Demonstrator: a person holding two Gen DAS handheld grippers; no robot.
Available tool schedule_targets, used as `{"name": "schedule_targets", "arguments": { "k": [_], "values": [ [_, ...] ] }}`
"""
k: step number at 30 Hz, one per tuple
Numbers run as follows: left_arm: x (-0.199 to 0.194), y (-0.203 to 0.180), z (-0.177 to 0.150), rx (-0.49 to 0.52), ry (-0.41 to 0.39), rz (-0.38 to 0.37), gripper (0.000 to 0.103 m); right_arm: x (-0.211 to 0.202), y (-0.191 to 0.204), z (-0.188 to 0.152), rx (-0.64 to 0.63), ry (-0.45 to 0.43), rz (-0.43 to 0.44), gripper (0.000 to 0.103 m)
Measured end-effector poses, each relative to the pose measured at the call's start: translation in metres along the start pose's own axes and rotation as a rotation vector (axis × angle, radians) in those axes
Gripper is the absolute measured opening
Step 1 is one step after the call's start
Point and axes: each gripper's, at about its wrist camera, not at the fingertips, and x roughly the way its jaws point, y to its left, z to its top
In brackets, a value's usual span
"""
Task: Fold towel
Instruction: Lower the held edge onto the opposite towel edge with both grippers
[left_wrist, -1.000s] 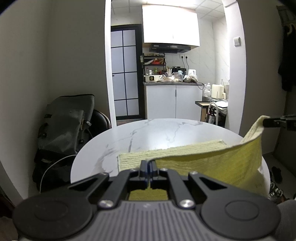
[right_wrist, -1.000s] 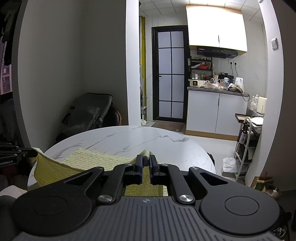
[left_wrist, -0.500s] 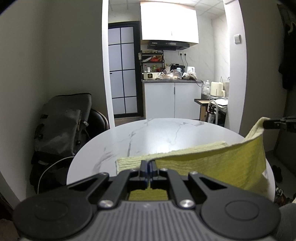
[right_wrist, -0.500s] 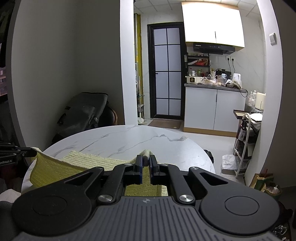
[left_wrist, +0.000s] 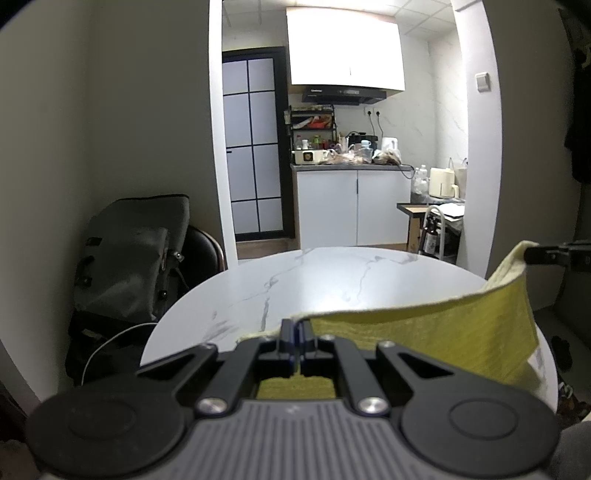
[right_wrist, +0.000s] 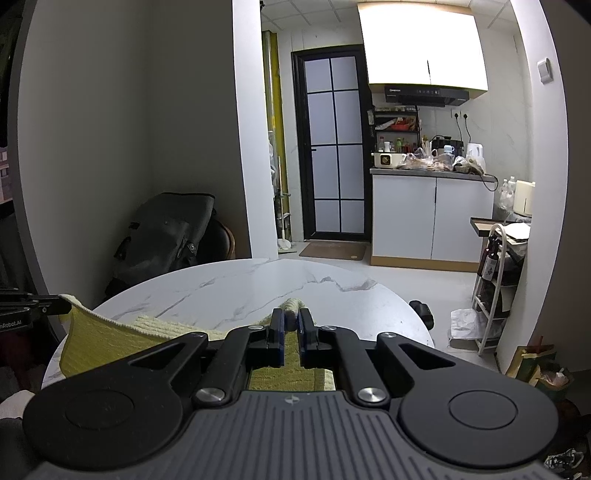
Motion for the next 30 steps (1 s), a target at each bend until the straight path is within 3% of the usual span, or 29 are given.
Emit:
{"name": "schedule_targets", "arguments": {
  "k": [30],
  "values": [
    [0.035,0.005,0.006,-0.008,0.034,-0.006,0.003,0.032,-0.01,0.004,0.011,0.04,-0.005,0.008]
  ]
}}
